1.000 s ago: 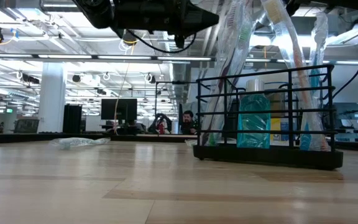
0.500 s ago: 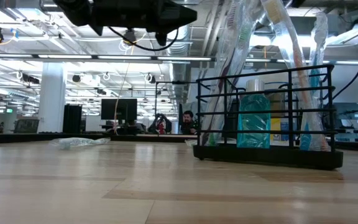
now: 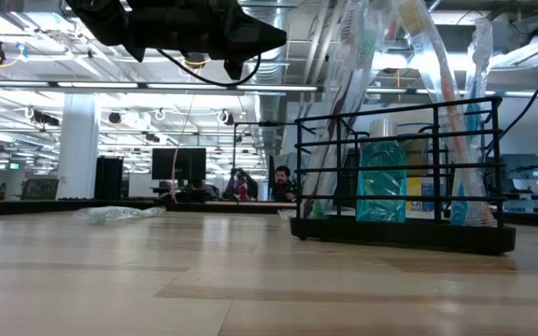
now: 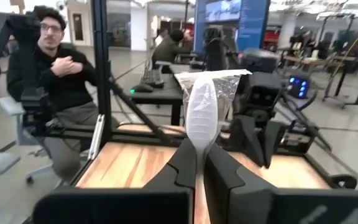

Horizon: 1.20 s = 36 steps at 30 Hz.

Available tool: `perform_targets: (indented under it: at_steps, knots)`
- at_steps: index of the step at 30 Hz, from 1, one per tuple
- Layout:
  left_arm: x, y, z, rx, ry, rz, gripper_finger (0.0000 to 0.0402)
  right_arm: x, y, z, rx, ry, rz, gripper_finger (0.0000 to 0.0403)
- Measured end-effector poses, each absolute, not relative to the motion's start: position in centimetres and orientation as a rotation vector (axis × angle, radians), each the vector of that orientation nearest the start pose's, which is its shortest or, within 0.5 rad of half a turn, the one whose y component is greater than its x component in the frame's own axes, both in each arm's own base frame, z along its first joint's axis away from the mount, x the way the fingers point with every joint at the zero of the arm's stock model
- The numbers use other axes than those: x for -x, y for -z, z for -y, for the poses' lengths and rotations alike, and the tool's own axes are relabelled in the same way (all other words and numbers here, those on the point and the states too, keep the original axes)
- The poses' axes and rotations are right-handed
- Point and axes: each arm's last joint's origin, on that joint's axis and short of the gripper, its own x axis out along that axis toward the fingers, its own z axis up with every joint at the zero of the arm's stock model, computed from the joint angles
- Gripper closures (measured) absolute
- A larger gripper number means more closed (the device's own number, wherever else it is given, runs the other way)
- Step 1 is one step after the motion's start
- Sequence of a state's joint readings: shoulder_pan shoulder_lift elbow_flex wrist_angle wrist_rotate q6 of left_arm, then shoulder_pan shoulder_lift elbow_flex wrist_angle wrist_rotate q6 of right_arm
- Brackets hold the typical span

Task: Pick & Place toothbrushing station
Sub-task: Put the orange toothbrush into the mesh organizer

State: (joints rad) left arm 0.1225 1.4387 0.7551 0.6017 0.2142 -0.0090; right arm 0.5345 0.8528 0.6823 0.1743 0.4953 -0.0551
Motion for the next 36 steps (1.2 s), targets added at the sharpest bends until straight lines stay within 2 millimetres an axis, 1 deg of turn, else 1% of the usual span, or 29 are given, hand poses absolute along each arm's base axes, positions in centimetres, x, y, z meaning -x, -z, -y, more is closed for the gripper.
perform_targets:
  at_steps: [3, 6, 18, 24, 30, 36]
  knots:
    - [-30.7, -24.9, -3.1, 0.048, 0.091, -0.081, 0.0380, -17.0, -32.1, -8.8, 0.052, -0.056, -0.012, 0.0402]
    - [-30.7, -24.9, -3.1, 0.048, 0.093, -0.080, 0.0380, -16.8, -32.0, -9.1, 0.014, -0.071, -0.017, 0.0402]
    - [-30.8, -24.9, -2.5, 0.047, 0.113, -0.081, 0.0380, -16.7, -31.0, -10.2, -0.033, -0.113, -0.104, 0.0402]
    - [-30.8, -24.9, -2.3, 0.047, 0.117, -0.082, 0.0380, -17.1, -30.3, -10.6, -0.058, -0.112, -0.148, 0.0401]
    - [-30.8, -24.9, -2.3, 0.047, 0.116, -0.082, 0.0380, -17.9, -29.1, -11.2, -0.059, -0.106, -0.209, 0.0400]
    - [-30.8, -24.9, -2.3, 0.047, 0.117, -0.082, 0.0380, -17.8, -28.7, -11.7, -0.059, -0.118, -0.233, 0.0400]
